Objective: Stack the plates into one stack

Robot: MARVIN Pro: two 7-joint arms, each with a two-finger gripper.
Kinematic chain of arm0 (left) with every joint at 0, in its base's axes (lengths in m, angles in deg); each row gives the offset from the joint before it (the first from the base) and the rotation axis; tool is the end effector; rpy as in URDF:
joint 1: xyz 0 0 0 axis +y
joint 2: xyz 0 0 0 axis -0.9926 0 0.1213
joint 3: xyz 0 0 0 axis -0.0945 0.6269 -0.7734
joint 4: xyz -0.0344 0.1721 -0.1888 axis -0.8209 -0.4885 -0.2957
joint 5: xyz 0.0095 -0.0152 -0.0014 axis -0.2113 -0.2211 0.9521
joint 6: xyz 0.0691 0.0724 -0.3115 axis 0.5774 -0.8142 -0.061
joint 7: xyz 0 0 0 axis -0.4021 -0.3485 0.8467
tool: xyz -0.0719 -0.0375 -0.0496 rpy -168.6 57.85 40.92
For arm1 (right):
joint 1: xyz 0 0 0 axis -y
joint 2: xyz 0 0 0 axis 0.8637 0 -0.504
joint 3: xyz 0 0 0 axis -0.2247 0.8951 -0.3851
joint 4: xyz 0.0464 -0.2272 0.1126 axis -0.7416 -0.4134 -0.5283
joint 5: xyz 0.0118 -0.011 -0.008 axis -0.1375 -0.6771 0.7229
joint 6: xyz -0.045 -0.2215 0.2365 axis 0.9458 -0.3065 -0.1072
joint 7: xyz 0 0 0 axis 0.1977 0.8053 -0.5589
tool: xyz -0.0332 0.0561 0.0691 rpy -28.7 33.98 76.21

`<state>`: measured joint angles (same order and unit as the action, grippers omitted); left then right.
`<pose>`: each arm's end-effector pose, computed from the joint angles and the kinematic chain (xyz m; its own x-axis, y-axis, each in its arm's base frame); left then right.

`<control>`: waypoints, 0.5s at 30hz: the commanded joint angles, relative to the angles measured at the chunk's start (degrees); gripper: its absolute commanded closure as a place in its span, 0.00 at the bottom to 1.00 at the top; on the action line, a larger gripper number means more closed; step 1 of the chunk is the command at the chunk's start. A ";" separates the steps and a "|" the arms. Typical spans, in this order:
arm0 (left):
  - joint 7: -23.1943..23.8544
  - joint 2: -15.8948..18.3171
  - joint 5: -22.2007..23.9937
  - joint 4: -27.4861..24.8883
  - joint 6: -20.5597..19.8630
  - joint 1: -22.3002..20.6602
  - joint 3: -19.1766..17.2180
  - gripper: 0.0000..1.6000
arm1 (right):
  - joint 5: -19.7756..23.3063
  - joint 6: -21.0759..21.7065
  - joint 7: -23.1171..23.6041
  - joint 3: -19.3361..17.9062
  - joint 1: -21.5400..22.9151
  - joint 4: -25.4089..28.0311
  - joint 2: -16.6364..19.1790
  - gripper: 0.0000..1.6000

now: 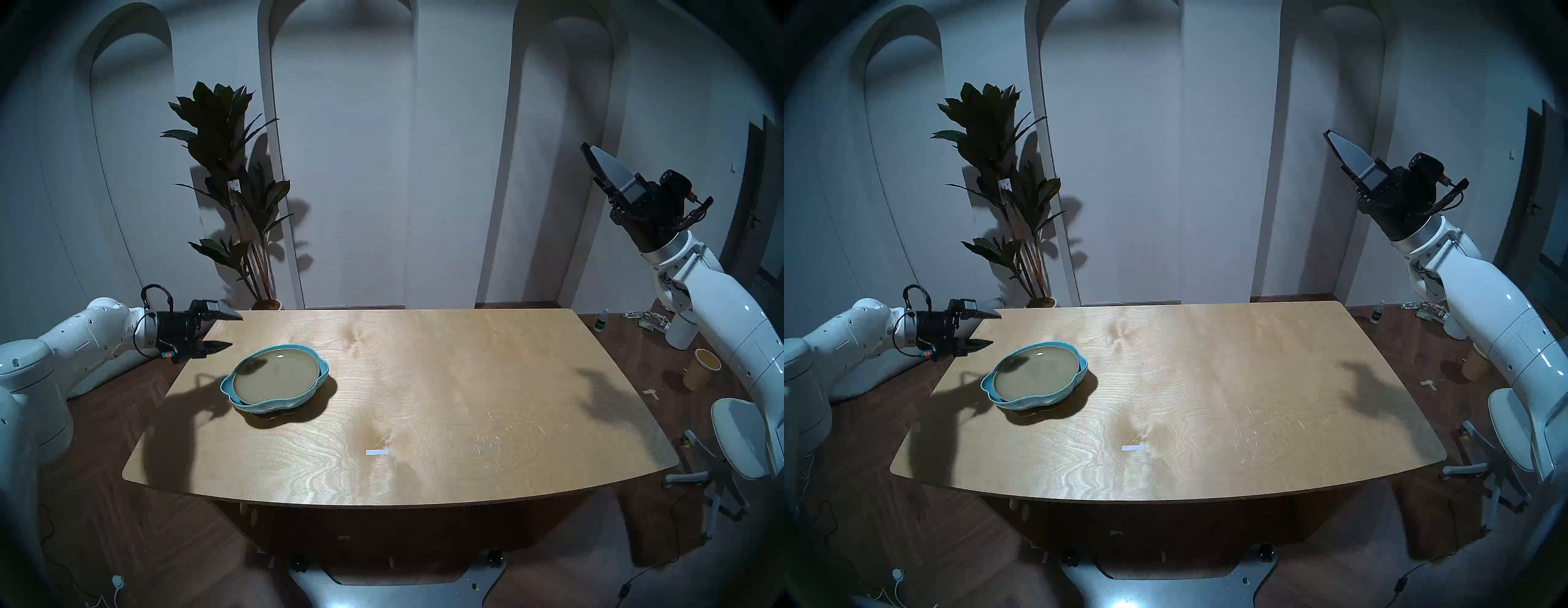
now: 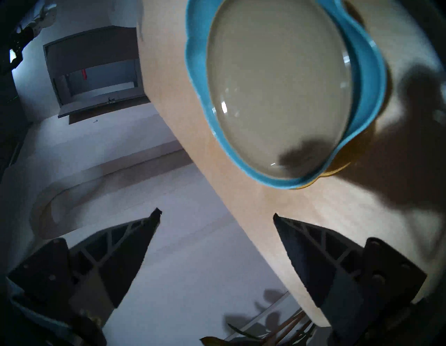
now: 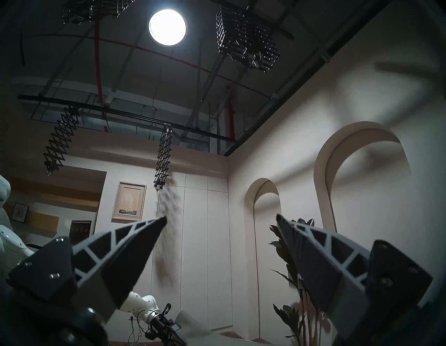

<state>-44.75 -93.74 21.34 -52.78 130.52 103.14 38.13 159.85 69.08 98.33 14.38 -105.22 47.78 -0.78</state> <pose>0.5059 0.2735 -0.1991 -0.7690 -0.5775 -0.2742 -0.0477 0.4795 -0.8762 0.4553 -0.1366 0.0089 -0.1962 -0.5479 0.8132 0.9274 -0.3730 -0.0276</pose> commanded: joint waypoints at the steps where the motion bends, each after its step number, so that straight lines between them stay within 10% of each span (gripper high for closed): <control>1: -4.25 -3.23 6.66 1.44 -2.60 -3.17 -6.56 0.00 | 0.03 -0.08 -0.56 -0.26 0.93 0.74 -0.74 0.00; 15: -8.71 -13.03 16.88 -6.57 -13.49 3.80 -13.80 0.00 | 0.64 -0.66 -6.29 2.40 0.02 0.71 -6.19 0.00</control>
<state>-51.30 -101.20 34.10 -56.21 121.26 105.43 27.44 159.92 68.87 94.69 15.77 -105.18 48.83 -3.31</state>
